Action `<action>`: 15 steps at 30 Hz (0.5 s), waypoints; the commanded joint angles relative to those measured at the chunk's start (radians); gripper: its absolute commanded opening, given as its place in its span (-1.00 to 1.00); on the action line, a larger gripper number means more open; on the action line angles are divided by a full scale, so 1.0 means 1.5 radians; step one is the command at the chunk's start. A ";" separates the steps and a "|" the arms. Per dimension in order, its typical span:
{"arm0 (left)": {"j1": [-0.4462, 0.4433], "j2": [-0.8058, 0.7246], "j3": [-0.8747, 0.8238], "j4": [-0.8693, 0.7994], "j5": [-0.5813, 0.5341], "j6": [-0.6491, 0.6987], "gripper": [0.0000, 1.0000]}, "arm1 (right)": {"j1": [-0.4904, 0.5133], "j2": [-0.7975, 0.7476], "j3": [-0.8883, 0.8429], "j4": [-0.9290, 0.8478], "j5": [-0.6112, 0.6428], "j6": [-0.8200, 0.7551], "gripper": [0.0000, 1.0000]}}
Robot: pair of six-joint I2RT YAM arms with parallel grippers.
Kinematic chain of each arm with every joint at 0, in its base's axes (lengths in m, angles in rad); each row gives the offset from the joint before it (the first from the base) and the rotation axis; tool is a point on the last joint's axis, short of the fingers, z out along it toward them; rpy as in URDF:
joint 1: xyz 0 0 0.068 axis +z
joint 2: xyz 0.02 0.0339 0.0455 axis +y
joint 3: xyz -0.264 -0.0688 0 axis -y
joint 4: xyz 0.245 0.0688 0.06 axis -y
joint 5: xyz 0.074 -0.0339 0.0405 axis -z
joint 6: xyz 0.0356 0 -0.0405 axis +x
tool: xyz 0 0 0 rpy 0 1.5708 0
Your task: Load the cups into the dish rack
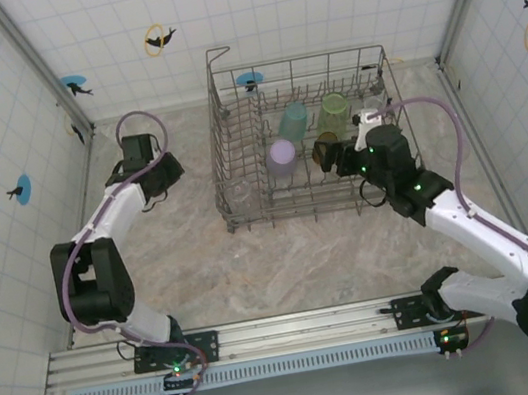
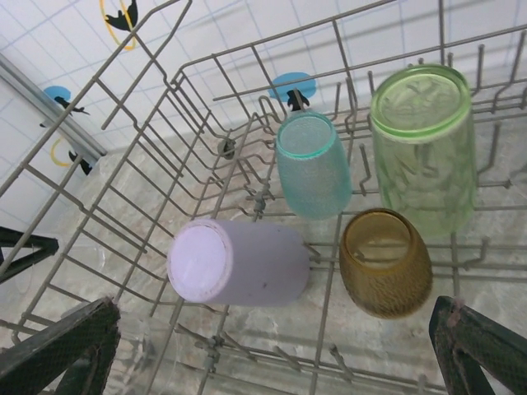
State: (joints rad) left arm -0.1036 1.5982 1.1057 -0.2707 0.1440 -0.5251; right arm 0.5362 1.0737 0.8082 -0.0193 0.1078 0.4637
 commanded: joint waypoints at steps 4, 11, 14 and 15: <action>0.002 -0.030 0.034 0.031 0.006 -0.006 -1.00 | -0.003 0.041 0.052 0.060 -0.044 0.035 1.00; 0.003 -0.049 0.101 0.047 0.010 -0.005 -1.00 | -0.002 0.055 0.091 0.032 -0.077 0.046 1.00; 0.003 -0.074 0.109 0.071 0.026 -0.003 -1.00 | -0.002 0.057 0.098 0.026 -0.088 0.049 1.00; 0.003 -0.083 0.107 0.083 0.032 -0.006 -1.00 | -0.002 0.057 0.100 0.025 -0.091 0.052 1.00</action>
State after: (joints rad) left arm -0.1036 1.5375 1.2278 -0.2253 0.1589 -0.5285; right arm 0.5358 1.1511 0.9211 0.0250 -0.0025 0.5274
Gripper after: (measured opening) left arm 0.068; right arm 0.997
